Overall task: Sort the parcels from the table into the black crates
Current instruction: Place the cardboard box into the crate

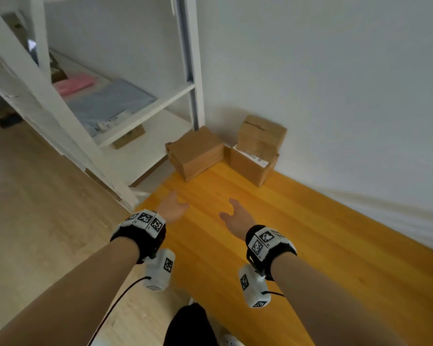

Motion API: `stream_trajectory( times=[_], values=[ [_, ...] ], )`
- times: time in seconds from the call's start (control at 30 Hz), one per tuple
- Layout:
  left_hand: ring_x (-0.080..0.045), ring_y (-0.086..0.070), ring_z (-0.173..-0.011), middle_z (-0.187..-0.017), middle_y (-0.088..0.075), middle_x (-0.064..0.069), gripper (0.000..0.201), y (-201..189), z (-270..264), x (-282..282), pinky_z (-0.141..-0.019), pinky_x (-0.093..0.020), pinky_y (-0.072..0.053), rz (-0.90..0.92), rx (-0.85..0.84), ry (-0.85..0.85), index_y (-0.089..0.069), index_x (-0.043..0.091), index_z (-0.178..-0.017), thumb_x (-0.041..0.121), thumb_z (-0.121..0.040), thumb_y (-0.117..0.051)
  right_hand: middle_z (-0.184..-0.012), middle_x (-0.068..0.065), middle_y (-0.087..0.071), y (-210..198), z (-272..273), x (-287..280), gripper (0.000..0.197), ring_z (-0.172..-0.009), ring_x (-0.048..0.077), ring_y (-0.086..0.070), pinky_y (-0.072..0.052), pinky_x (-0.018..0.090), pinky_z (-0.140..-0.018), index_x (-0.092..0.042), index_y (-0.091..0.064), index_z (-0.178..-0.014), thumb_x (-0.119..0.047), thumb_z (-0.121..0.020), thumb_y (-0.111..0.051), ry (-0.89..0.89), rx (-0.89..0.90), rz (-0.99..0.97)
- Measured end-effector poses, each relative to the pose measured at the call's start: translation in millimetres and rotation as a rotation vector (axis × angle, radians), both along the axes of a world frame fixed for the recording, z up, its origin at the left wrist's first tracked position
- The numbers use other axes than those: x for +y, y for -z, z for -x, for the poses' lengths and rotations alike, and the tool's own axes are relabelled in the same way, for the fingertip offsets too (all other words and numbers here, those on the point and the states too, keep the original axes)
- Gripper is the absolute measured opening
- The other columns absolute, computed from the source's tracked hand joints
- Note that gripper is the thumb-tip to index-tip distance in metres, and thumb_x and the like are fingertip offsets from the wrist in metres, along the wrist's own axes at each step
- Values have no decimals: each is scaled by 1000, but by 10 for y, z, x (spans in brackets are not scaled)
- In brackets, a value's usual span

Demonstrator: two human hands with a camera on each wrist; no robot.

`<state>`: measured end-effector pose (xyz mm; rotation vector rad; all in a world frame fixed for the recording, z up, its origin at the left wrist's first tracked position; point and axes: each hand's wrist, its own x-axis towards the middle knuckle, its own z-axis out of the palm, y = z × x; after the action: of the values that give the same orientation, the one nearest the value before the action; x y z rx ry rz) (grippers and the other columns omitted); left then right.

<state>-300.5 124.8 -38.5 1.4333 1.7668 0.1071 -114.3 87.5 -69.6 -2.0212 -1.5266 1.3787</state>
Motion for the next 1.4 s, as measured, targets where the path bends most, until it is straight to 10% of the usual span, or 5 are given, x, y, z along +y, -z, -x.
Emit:
stream_trajectory(
  times=[0.3,0.57,1.07,1.4],
  values=[
    [-30,-32,-138,-154,-25,-11,61,478,304,950,-112,-40,-29,99,-86,-102,-18,10,-149,32,-99,-45,-159,3,-17,253,538,890,61,-142,24,-26,-31,34,-110,-18,-11,-153,-32,-102,-42,96,47,20],
    [-23,-51,-112,-130,-48,-9,55,801,311,1628,-89,-39,-48,277,-448,-589,-37,15,-141,46,-96,-45,-158,7,-19,461,738,1506,64,-140,27,-30,-33,35,-106,-17,-9,-153,-31,-101,-44,241,110,2],
    [-22,-36,-134,-146,-38,-2,111,1134,417,2141,-106,-46,-34,205,-727,-598,-22,44,-144,70,-50,-75,-153,10,-32,604,677,2106,78,-137,28,-36,-36,39,-108,-15,-2,-152,-44,-97,-47,430,250,-5],
    [-31,-51,-116,-129,-48,-12,91,1043,376,2132,-104,-50,-40,184,-847,-681,-41,29,-135,67,-57,-68,-146,5,-41,579,664,2123,65,-126,28,-49,-53,45,-90,-32,-7,-150,-24,-99,-47,596,541,5]
  ],
)
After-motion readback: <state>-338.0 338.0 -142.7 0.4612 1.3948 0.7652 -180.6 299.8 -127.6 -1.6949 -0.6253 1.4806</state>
